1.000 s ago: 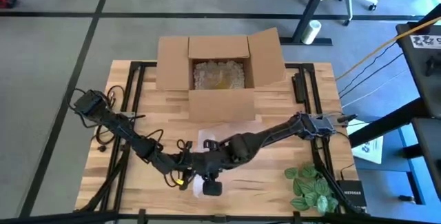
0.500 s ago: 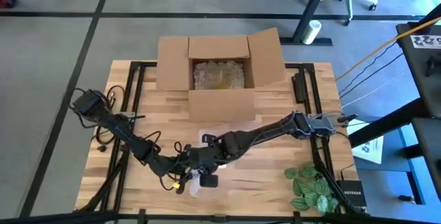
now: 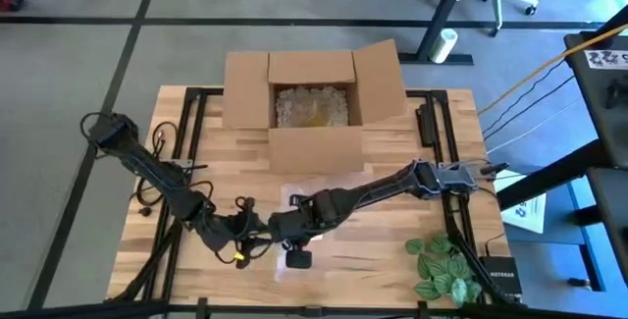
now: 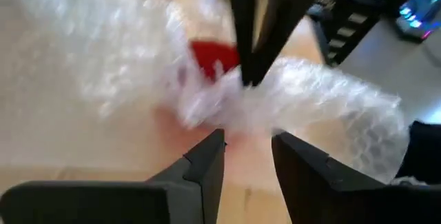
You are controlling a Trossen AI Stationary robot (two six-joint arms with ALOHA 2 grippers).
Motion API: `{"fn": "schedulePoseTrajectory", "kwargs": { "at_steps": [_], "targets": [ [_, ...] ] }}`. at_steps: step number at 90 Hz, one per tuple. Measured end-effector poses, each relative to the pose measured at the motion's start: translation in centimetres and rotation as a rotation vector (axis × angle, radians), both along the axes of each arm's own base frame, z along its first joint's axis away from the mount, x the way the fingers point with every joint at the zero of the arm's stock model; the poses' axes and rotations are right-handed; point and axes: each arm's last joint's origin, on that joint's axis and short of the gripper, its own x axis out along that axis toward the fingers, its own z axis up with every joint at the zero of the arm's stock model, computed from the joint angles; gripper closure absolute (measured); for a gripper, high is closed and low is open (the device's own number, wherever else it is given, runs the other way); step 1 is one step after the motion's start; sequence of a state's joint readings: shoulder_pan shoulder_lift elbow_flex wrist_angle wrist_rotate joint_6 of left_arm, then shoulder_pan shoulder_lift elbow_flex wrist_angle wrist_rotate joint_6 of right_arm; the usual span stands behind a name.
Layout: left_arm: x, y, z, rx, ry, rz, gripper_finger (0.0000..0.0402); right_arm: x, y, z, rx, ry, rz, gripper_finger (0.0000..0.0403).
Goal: Wrap mug
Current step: Wrap the red mug using the bubble wrap
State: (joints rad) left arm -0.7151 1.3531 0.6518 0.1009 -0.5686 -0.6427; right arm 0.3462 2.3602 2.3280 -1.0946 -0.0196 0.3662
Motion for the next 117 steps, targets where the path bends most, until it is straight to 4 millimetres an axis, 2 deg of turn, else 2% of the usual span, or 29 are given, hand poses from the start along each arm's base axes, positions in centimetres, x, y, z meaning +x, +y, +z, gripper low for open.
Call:
{"fn": "schedulePoseTrajectory", "kwargs": {
  "at_steps": [20,30,39,53,63,73,85,108,117],
  "targets": [
    [-1.2,-1.4,0.2,-0.032,-0.003,-0.055,0.0296,-0.3,-0.7,-0.3,-0.018,0.059,-0.019,0.0403],
    [-2.2,-2.3,0.2,-0.047,-0.001,-0.091,0.0296,0.2,-1.3,-1.1,-0.002,0.083,-0.024,0.0403],
    [-3.0,-3.0,0.1,-0.034,-0.002,-0.114,0.0296,0.8,-1.4,-2.7,0.04,0.123,-0.009,0.0403],
    [-4.1,-3.6,-0.1,-0.022,0.008,-0.096,0.0296,1.7,-1.3,-6.3,0.105,0.211,0.018,0.0403],
    [-4.4,-3.4,-0.9,-0.032,0.016,-0.072,0.0296,2.1,-1.2,-7.2,0.152,0.219,0.037,0.0403],
    [-4.5,-3.1,-1.7,-0.046,0.007,-0.061,0.0296,2.2,-1.1,-7.3,0.162,0.214,0.047,0.0403],
    [-4.5,-2.6,-2.3,0.006,-0.006,-0.024,0.0296,2.0,-1.0,-6.6,0.158,0.191,0.113,0.0403],
    [-3.6,-1.5,-2.5,0.117,-0.01,-0.004,0.0296,0.4,-0.3,-6.3,0.089,0.248,0.345,0.0403],
    [-3.2,-0.9,-2.7,0.155,0.007,0.013,0.0296,-0.1,-0.5,-6.3,0.062,0.298,0.359,0.0403]
  ]
}}
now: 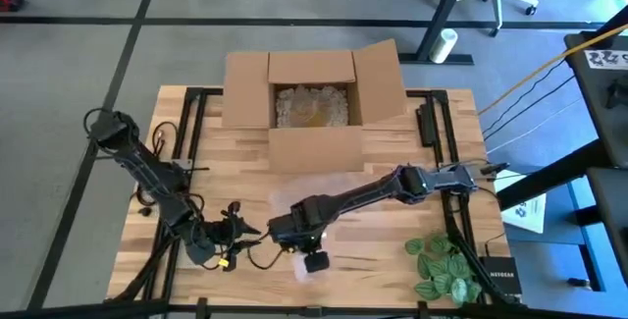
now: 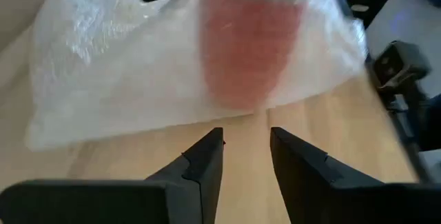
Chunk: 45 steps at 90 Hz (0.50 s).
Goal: Wrap mug
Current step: Wrap the red mug using the bubble wrap
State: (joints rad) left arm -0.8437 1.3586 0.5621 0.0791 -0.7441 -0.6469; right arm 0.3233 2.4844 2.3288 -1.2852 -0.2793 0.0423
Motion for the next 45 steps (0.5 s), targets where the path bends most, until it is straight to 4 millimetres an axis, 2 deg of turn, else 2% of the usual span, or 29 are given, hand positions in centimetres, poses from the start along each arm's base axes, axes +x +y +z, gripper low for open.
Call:
{"fn": "schedulePoseTrajectory", "kwargs": {
  "at_steps": [12,33,45],
  "targets": [
    [0.4,1.0,-0.5,0.024,0.026,0.044,0.0296,0.0,0.0,0.8,0.005,0.003,-0.034,0.0403],
    [0.5,2.6,-2.0,-0.041,-0.006,0.068,0.0296,-0.4,-0.1,4.9,0.063,-0.112,-0.097,0.0403],
    [0.4,3.3,-2.7,-0.072,-0.025,0.068,0.0296,-0.3,-0.1,5.2,0.075,-0.139,-0.099,0.0403]
  ]
}}
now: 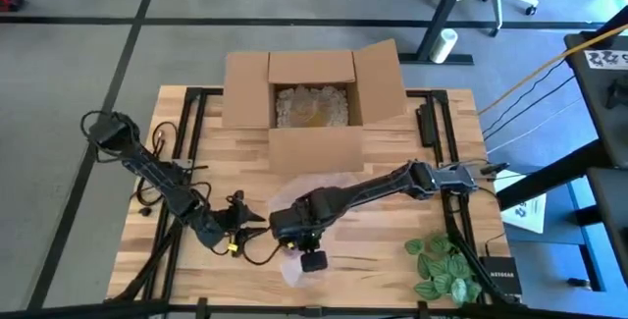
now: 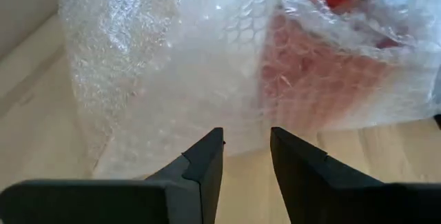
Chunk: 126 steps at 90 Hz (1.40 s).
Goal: Wrap mug
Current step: Wrap the red mug using the bubble wrap
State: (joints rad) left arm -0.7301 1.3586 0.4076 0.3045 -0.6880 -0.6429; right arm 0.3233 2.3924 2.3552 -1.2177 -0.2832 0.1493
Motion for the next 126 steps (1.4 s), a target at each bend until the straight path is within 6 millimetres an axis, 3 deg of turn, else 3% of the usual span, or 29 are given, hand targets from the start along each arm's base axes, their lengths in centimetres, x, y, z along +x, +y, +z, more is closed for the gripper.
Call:
{"fn": "schedulePoseTrajectory", "kwargs": {
  "at_steps": [37,59,73,100,126],
  "targets": [
    [-0.1,2.2,-2.1,-0.126,0.115,-0.008,0.0296,0.8,-0.2,0.2,-0.085,-0.113,-0.035,0.0403],
    [1.2,2.8,-4.5,-0.079,0.169,-0.008,0.0296,1.3,-0.1,0.2,-0.087,-0.164,-0.032,0.0403],
    [2.2,3.2,-5.2,0.017,0.113,0.011,0.0296,1.3,-0.1,0.1,-0.086,-0.165,-0.032,0.0403],
    [3.5,3.5,-3.5,0.161,-0.068,-0.014,0.0296,1.6,0.1,-1.0,-0.034,-0.138,-0.017,0.0403],
    [4.1,2.9,-2.0,0.114,-0.21,-0.12,0.0296,1.5,0.2,-2.0,-0.017,-0.106,-0.022,0.0403]
  ]
}}
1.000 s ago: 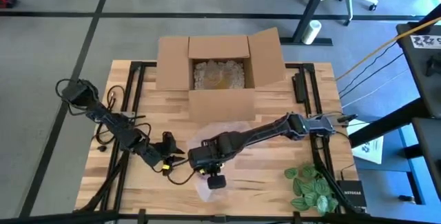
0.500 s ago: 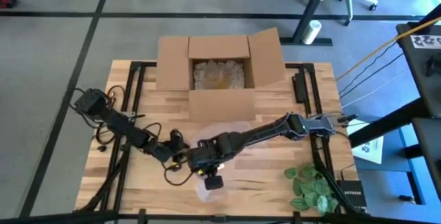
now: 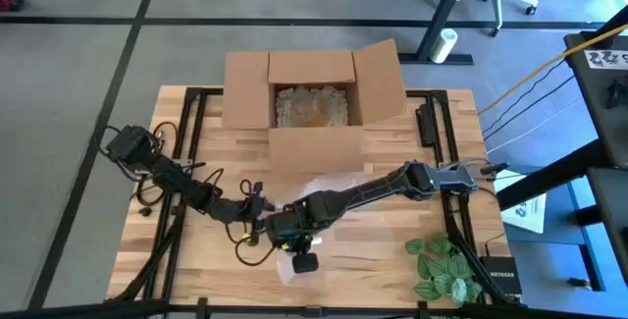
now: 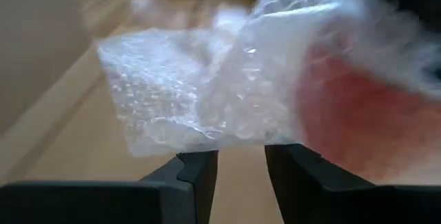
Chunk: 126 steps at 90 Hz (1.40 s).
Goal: Wrap mug
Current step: Wrap the red mug using the bubble wrap
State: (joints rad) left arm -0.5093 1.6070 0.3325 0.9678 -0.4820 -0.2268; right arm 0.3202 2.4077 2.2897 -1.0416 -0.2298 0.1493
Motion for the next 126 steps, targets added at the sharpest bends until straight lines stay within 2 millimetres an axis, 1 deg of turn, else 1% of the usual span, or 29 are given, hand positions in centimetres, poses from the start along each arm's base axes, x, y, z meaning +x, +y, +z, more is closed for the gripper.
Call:
{"fn": "schedulePoseTrajectory", "kwargs": {
  "at_steps": [12,23,35,56,65,78,84,103,126],
  "targets": [
    [0.2,-0.4,0.8,-0.037,-0.074,-0.081,0.0296,0.0,0.0,0.0,0.002,0.001,0.001,0.0403],
    [0.6,-0.7,1.4,-0.046,-0.103,-0.133,0.0296,0.1,-0.2,0.0,0.001,0.001,0.002,0.0403],
    [0.8,-0.8,1.6,-0.053,-0.105,-0.142,0.0296,0.2,-0.5,0.0,0.008,0.001,0.008,0.0403],
    [0.5,-0.7,0.5,-0.143,0.023,-0.094,0.0296,0.6,-1.3,0.1,0.02,-0.026,0.005,0.0403],
    [0.2,-0.8,-0.3,-0.135,0.099,-0.095,0.0296,1.1,-2.0,0.2,0.038,-0.049,-0.008,0.0403],
    [-0.2,-0.8,-1.0,-0.123,0.178,-0.088,0.0296,1.2,-2.7,0.2,0.07,-0.022,-0.038,0.0403],
    [-0.3,-0.6,-1.4,-0.117,0.218,-0.073,0.0296,1.1,-2.7,0.2,0.08,-0.013,-0.032,0.0403],
    [-0.4,-0.6,-1.5,-0.084,0.231,-0.08,0.0296,0.9,-2.5,0.1,0.096,0.016,-0.02,0.0403],
    [-1.6,0.1,-1.8,-0.053,0.386,-0.041,0.0296,0.8,-2.6,0.1,0.087,0.024,-0.006,0.0403]
  ]
}}
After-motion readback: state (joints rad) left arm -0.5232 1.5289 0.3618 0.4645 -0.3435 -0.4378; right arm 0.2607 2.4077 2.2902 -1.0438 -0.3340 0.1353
